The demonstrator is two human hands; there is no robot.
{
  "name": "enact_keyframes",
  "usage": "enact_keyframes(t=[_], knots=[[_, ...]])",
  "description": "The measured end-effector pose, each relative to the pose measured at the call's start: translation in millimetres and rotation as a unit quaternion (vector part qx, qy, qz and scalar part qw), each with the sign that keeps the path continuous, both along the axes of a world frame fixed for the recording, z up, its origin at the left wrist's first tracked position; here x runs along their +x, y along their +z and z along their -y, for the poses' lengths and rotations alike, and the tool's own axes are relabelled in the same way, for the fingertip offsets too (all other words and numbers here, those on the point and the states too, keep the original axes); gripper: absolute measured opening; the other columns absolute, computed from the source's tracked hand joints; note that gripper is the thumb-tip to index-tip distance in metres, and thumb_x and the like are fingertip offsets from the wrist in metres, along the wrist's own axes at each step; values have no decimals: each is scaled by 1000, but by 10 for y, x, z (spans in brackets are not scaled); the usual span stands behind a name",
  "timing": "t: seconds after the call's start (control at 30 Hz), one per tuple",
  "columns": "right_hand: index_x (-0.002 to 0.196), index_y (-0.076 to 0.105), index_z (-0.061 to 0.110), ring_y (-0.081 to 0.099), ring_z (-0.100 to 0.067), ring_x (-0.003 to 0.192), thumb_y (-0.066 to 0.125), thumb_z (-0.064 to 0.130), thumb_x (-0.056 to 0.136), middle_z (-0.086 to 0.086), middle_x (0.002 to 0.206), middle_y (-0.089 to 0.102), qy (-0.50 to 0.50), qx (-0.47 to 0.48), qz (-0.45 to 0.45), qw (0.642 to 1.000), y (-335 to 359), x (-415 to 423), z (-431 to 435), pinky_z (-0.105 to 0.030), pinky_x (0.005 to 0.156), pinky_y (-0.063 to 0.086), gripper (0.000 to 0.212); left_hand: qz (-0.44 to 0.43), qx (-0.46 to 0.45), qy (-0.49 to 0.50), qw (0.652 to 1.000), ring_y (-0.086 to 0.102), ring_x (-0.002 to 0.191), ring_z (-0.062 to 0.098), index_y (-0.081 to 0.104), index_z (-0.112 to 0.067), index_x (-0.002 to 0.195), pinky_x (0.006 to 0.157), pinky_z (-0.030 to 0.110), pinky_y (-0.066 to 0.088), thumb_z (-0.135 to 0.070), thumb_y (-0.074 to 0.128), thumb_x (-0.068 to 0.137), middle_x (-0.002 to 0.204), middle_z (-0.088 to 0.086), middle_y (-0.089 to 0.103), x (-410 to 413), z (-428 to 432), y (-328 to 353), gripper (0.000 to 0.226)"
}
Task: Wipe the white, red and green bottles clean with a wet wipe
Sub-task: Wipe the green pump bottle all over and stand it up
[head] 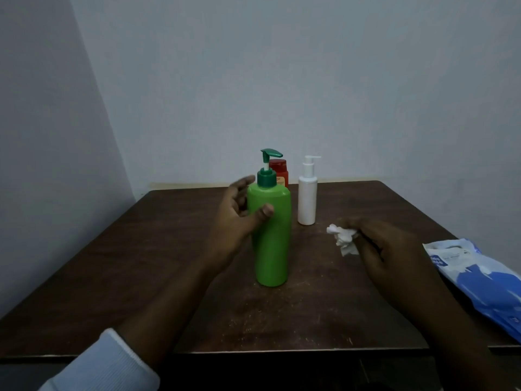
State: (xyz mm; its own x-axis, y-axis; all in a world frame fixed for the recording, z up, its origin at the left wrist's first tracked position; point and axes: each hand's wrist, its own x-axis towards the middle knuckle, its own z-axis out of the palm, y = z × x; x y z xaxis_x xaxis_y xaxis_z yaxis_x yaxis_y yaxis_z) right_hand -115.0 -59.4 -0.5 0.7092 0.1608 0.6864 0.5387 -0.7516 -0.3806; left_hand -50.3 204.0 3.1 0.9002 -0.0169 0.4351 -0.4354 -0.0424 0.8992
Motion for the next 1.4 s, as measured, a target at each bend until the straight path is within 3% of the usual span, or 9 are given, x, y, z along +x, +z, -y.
enact_keyframes(t=[0.17,0.27,0.43,0.63,0.87,1.0,1.13,1.27,1.4], knots=[[118,66,20,54,17,102,62,3,89,13,110,66,33,61,18,997,46,-68,-159,1,86,37,35,-90,2,-106,990,72,113,29,62,-16,128,94,50,60,-33,90,65,121,7,75,160,20,-110,71],[114,68,22,56,12,105,63,2,88,21,109,63,50,106,43,992,115,-45,-310,-2,86,40,33,-98,-27,-131,986,71,113,35,60,-9,131,98,58,56,-27,90,67,122,14,74,230,40,-154,73],[106,70,20,63,1,92,60,7,92,13,98,69,40,171,83,981,436,289,-601,-14,76,50,22,-48,-45,-82,994,76,99,34,64,-7,121,79,46,63,-30,90,61,109,15,77,234,144,-220,68],[106,73,21,67,-5,91,57,15,96,10,97,73,140,210,-57,966,585,590,-938,-39,81,56,19,-13,-69,-46,996,77,91,33,74,-32,100,78,53,64,-35,91,59,100,11,79,228,234,-240,45],[121,67,9,53,-4,120,56,10,86,-2,124,64,11,11,195,981,140,423,-930,-21,103,42,36,0,-92,-70,993,77,95,21,74,-48,98,77,38,64,-34,88,61,105,-1,79,163,235,-283,42],[104,72,23,66,-4,93,56,17,91,9,99,73,108,176,8,979,406,577,-899,-28,81,56,22,7,-87,-59,994,77,94,25,74,-42,99,78,45,65,-32,89,64,104,5,79,154,241,-276,39],[93,69,16,62,-13,75,47,20,97,5,80,68,145,189,-88,967,527,706,-942,-42,69,54,23,10,-82,-46,995,78,91,23,74,-43,96,74,39,63,-36,89,63,101,3,79,183,250,-269,37],[122,64,16,63,-9,107,50,15,95,0,118,68,43,106,60,992,218,472,-1050,-28,91,51,31,1,-93,-48,995,77,92,20,70,-34,103,72,33,62,-39,88,57,103,0,79,177,236,-295,50],[128,60,3,56,-22,123,45,12,88,-13,131,60,-29,22,168,985,66,470,-1095,-39,103,43,43,19,-91,-61,994,77,88,13,73,-49,96,69,25,60,-35,86,63,98,-8,79,131,260,-258,38]])
